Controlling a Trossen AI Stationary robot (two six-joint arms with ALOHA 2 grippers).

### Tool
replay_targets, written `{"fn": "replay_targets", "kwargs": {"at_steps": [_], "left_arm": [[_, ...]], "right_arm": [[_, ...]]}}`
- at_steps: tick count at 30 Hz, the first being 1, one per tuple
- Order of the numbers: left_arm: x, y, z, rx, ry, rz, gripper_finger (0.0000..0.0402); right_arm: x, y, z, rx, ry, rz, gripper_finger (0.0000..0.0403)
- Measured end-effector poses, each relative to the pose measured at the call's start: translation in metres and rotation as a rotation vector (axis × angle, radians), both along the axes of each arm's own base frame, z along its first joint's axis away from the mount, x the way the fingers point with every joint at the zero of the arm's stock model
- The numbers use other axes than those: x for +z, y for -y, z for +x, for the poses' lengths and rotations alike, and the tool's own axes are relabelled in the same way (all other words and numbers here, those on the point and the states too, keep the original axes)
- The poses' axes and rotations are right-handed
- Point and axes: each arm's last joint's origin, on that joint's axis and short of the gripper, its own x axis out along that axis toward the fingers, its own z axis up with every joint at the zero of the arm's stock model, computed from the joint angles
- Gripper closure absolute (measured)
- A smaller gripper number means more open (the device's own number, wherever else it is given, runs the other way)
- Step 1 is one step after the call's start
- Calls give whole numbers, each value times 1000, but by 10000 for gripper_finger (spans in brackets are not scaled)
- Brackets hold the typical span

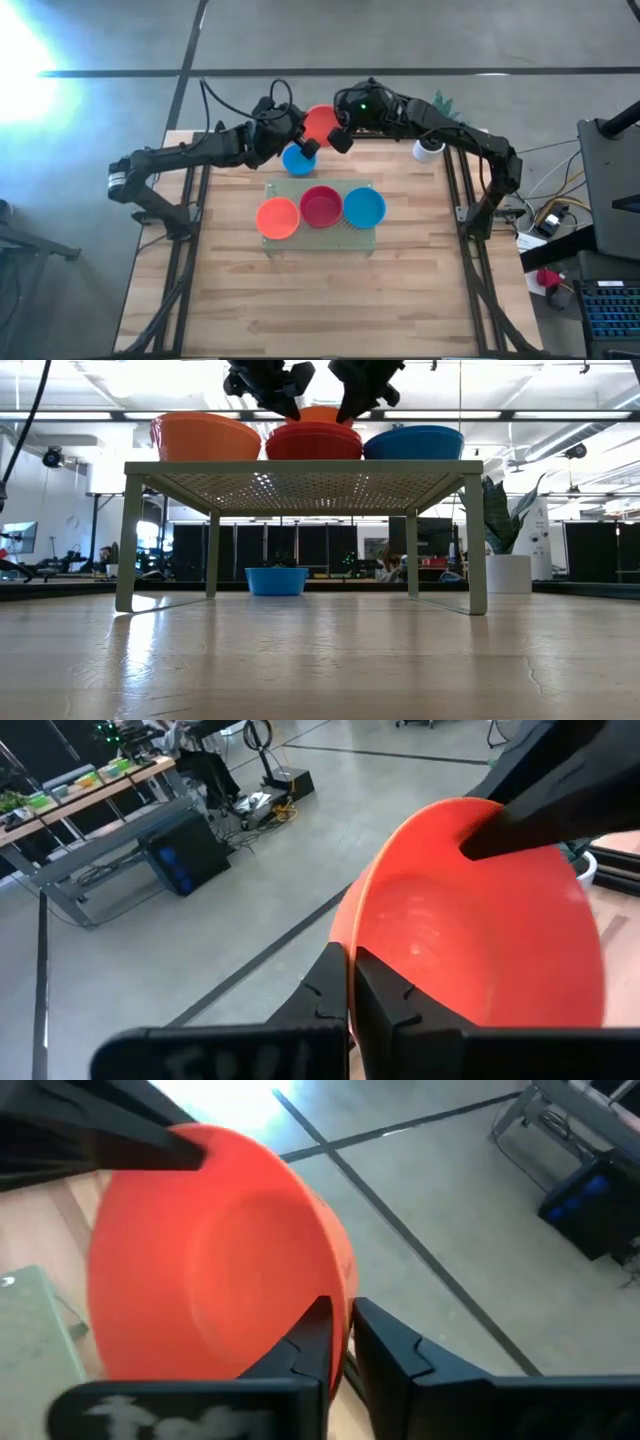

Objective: Pick & Place Mini bowls
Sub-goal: Stack the orange bowl on top of the other orange bowls on the shelf

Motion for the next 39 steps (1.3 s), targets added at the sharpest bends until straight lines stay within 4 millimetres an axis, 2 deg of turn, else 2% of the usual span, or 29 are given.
{"fn": "replay_targets", "kwargs": {"at_steps": [7,14,21,25,31,39], "left_arm": [[6,1,-1,-6,-6,-9,401],[21,1,-11,19,-43,-39,401],[32,5,-28,24,-156,-121,401],[39,13,-43,-68,-224,-239,401],[43,29,-67,-328,-286,-473,401],[36,50,-77,-576,-350,-664,401]], "right_arm": [[7,-5,-1,23,21,-10,302],[39,-24,-12,109,74,-46,263],[66,-46,-34,252,113,1,248],[74,-54,-48,321,111,51,249],[84,-61,-68,357,118,71,258],[89,-63,-78,360,130,63,269]]}}
